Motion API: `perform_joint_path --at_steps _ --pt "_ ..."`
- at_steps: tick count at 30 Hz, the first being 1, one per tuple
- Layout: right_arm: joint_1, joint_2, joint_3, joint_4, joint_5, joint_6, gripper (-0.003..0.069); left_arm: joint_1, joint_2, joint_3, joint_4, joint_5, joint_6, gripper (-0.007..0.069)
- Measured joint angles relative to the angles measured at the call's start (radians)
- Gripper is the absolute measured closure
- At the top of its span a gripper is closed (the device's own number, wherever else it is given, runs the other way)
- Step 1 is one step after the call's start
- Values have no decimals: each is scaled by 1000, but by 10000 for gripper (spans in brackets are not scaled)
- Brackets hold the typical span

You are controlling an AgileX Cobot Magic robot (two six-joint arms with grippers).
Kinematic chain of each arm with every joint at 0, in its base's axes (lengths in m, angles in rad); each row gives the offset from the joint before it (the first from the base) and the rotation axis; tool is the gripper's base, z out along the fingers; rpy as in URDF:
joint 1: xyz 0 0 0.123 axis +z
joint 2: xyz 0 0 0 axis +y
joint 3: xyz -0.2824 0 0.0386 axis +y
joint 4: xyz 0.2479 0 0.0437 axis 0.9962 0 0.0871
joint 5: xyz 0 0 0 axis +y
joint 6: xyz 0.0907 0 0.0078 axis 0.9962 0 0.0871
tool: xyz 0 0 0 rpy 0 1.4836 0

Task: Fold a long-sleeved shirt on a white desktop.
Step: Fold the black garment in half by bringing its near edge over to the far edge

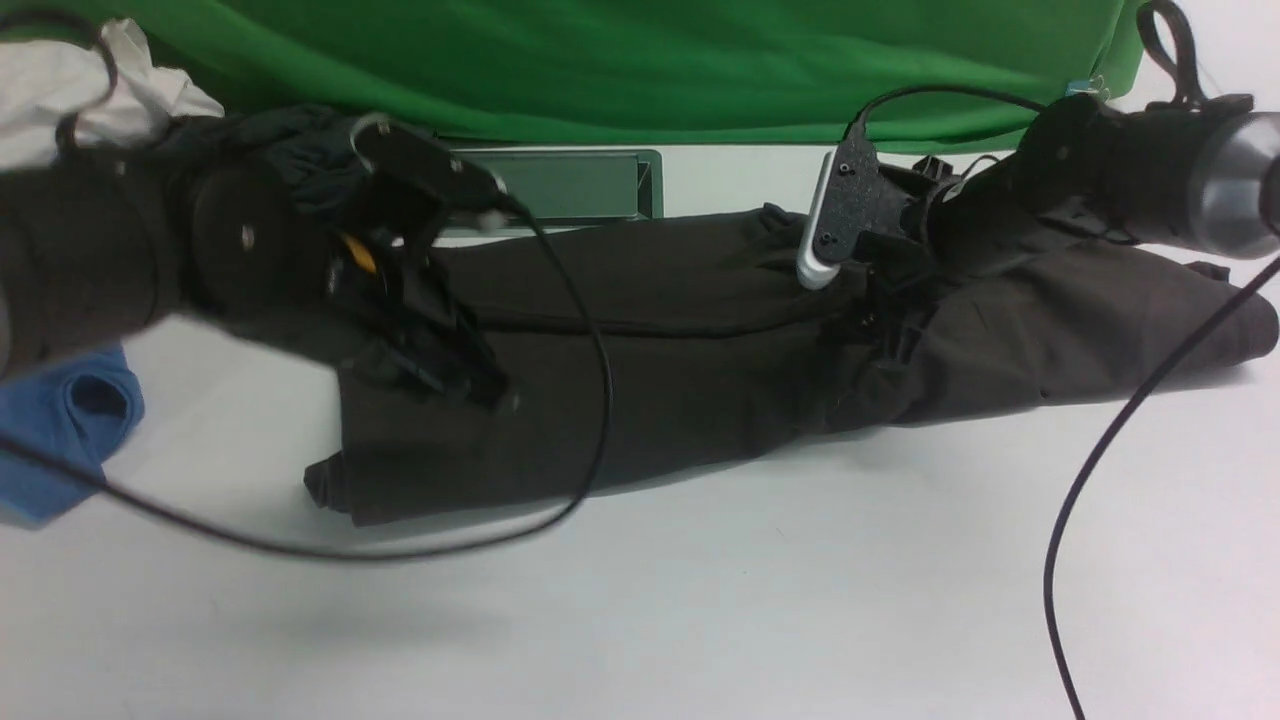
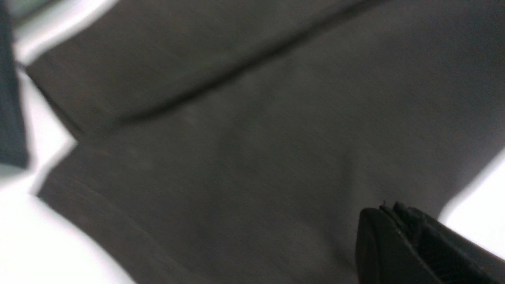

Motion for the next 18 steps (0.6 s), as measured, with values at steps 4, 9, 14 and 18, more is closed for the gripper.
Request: perform_joint_path --at_steps 4,9,14,18 --pt "6 39 -29 15 -10 -6 157 -9 -28 35 -9 12 1 609" --pt "6 67 -39 20 -17 -6 368 -9 -49 37 -13 39 1 608" --pt "6 67 -39 22 -61 -5 570 -9 -59 39 -16 38 2 608" --pt "6 67 -39 24 -93 -2 620 -9 -59 39 -16 40 2 608"
